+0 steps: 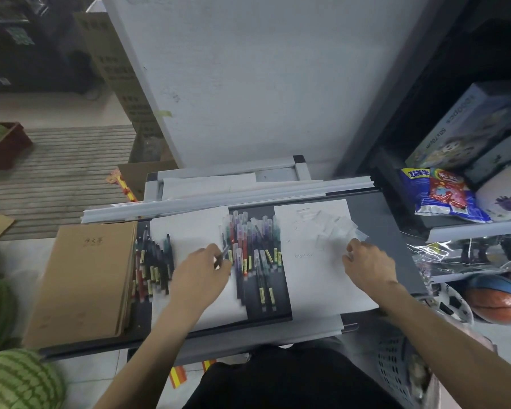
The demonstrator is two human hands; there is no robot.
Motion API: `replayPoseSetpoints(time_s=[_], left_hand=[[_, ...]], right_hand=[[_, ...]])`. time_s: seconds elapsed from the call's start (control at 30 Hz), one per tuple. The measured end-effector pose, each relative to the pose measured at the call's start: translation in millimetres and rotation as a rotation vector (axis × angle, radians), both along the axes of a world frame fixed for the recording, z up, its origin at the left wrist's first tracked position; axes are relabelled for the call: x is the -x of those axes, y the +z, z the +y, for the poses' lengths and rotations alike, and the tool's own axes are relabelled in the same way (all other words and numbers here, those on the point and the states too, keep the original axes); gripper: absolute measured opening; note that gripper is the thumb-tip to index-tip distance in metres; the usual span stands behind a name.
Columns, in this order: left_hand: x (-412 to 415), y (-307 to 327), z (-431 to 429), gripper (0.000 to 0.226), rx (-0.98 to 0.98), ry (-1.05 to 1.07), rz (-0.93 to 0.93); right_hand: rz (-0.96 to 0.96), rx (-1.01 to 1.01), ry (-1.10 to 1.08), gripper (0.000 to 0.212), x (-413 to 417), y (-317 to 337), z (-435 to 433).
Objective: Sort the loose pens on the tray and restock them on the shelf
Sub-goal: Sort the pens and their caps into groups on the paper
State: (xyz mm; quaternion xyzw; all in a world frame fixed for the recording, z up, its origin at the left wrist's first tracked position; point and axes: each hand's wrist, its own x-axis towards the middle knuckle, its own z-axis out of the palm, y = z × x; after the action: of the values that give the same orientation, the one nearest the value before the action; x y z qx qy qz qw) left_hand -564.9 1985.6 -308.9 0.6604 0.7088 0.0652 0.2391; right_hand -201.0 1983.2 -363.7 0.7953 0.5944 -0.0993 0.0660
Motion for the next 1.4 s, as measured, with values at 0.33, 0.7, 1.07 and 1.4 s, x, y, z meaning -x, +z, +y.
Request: replayPoseSetpoints(time_s=[0.33, 0.7, 1.07, 1.4], left_hand=[[-11, 13, -23, 0.017, -0.047, -0.041, -0.351], [-4, 91, -28, 0.021, -0.24, -0.26, -0.391], [-1, 129, -33, 0.024, -0.409, -0.397, -0.392], [8, 137, -32, 0.023, -0.491, -0.402, -0.375]], right_hand=[[0.245, -0.025, -0.129, 0.017, 20, -6, -6], [1.387, -0.173, 0.006, 0.009, 95, 119, -13], [1.421, -0.249, 0.153, 0.014, 116, 172, -21], [1.367, -0.279, 0.142, 0.014, 121, 180, -23]])
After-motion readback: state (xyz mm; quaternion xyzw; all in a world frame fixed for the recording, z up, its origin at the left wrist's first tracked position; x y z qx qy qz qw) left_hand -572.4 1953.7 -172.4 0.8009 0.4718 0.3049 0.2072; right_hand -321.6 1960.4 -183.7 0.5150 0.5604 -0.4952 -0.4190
